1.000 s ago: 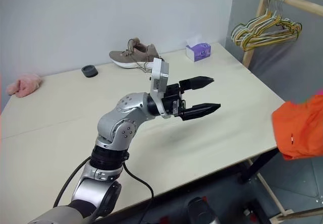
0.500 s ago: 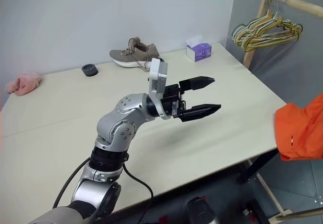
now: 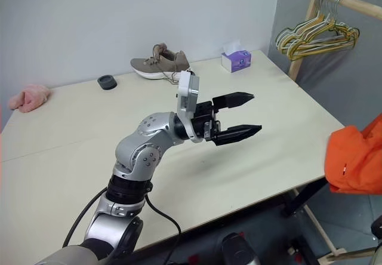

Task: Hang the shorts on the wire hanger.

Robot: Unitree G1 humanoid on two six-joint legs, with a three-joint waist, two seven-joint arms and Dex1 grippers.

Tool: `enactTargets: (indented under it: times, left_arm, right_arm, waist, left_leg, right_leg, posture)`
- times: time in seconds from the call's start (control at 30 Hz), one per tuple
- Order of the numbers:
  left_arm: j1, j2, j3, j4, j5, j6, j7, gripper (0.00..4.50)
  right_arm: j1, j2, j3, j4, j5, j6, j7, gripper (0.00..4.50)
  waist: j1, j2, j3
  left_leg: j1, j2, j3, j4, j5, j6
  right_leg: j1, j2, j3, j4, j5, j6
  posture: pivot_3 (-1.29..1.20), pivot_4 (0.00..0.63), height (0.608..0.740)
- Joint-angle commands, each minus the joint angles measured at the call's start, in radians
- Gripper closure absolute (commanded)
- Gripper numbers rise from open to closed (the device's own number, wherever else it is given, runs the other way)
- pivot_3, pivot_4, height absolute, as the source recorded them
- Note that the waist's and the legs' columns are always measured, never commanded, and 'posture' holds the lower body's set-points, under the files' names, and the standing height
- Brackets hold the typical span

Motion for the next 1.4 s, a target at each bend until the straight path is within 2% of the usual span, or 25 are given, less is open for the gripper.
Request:
enactTargets:
  times: [0.03, 0.33, 0.47, 0.63, 0.77, 0.9, 1.0, 1.13, 1.23, 1.4]
  left_arm:
    - [-0.006, -0.003, 0.000, -0.035, -0.009, -0.014, 0.004, 0.00]
    - [-0.001, 0.000, 0.001, -0.033, -0.004, -0.017, 0.009, 0.00]
    - [0.005, 0.017, 0.010, -0.014, 0.045, -0.040, 0.051, 0.00]
    - [0.049, 0.084, 0.092, 0.065, 0.223, -0.108, 0.276, 0.00]
    - [0.144, 0.151, 0.174, 0.075, 0.358, -0.139, 0.479, 0.00]
    - [0.265, 0.190, 0.262, 0.040, 0.469, -0.042, 0.697, 0.00]
    - [0.376, 0.218, 0.280, -0.013, 0.555, 0.010, 0.789, 0.00]
    - [0.466, 0.204, 0.320, -0.058, 0.536, -0.008, 0.808, 0.00]
    - [0.467, 0.182, 0.345, -0.062, 0.490, -0.005, 0.795, 0.00]
    - [0.432, 0.204, 0.344, -0.023, 0.452, -0.021, 0.732, 0.00]
  right_arm:
    - [0.034, -0.011, 0.010, -0.120, -0.024, -0.093, -0.002, 0.03]
    - [0.113, 0.060, 0.069, -0.274, -0.095, -0.407, -0.030, 0.03]
    - [0.161, 0.113, 0.200, -0.386, -0.035, -0.499, 0.127, 0.03]
    - [0.234, 0.209, 0.394, -0.542, 0.035, -0.533, 0.300, 0.03]
    - [0.275, 0.320, 0.518, -0.563, 0.091, -0.559, 0.394, 0.03]
    - [0.319, 0.415, 0.681, -0.484, 0.027, -0.673, 0.468, 0.03]
    - [0.318, 0.500, 0.765, -0.328, -0.010, -0.777, 0.506, 0.03]
    - [0.260, 0.584, 0.811, -0.141, -0.033, -0.874, 0.537, 0.03]
    - [0.206, 0.630, 0.802, -0.051, -0.030, -0.906, 0.533, 0.03]
    - [0.157, 0.658, 0.795, 0.015, -0.031, -0.926, 0.547, 0.03]
  waist:
    - [0.000, 0.000, 0.000]
    - [-0.001, 0.000, 0.000]
    - [-0.003, 0.000, 0.000]
    - [-0.001, 0.001, -0.001]
    - [0.009, 0.000, 0.000]
    - [0.056, -0.001, -0.001]
    - [0.108, -0.002, -0.002]
    - [0.188, -0.003, -0.002]
    - [0.252, -0.003, -0.002]
    - [0.319, -0.004, -0.002]
  left_leg:
    - [0.000, 0.000, 0.000, 0.000, 0.000, 0.000]
    - [0.000, 0.000, 0.000, 0.000, 0.000, 0.000]
    - [0.000, 0.000, 0.000, 0.000, 0.000, 0.000]
    - [0.001, 0.001, -0.002, 0.000, 0.000, 0.000]
    - [-0.002, 0.002, -0.003, 0.000, 0.000, 0.000]
    - [-0.016, 0.002, -0.005, 0.002, 0.000, 0.000]
    - [-0.017, 0.001, -0.006, 0.001, 0.000, 0.000]
    - [-0.017, 0.001, -0.007, 0.001, 0.000, 0.000]
    - [-0.018, 0.000, -0.008, 0.002, 0.000, -0.001]
    - [-0.017, 0.000, -0.008, 0.003, 0.001, -0.002]
  right_leg:
    - [0.000, 0.000, 0.000, 0.000, 0.000, 0.000]
    - [0.000, 0.000, 0.000, 0.000, 0.000, 0.000]
    - [-0.001, 0.000, 0.000, 0.000, 0.000, 0.000]
    - [0.000, 0.001, -0.001, 0.000, 0.000, 0.000]
    - [-0.004, 0.001, -0.002, 0.003, 0.000, 0.000]
    - [-0.017, 0.001, -0.002, 0.007, 0.003, 0.004]
    - [-0.019, 0.000, -0.003, 0.008, 0.006, 0.001]
    - [-0.020, -0.002, -0.005, 0.008, 0.006, 0.001]
    - [-0.020, -0.003, -0.006, 0.009, 0.007, -0.001]
    - [-0.019, -0.002, -0.008, 0.009, 0.008, -0.002]
  posture:
    - [-0.41, 0.110, 0.740]
    - [-0.40, 0.103, 0.740]
    - [-0.39, 0.097, 0.740]
    - [-0.36, 0.082, 0.740]
    - [-0.28, 0.070, 0.740]
    - [-0.22, 0.061, 0.740]
    - [-0.15, 0.048, 0.740]
    - [-0.09, 0.047, 0.740]
    - [-0.07, 0.056, 0.740]
    - [-0.05, 0.083, 0.740]
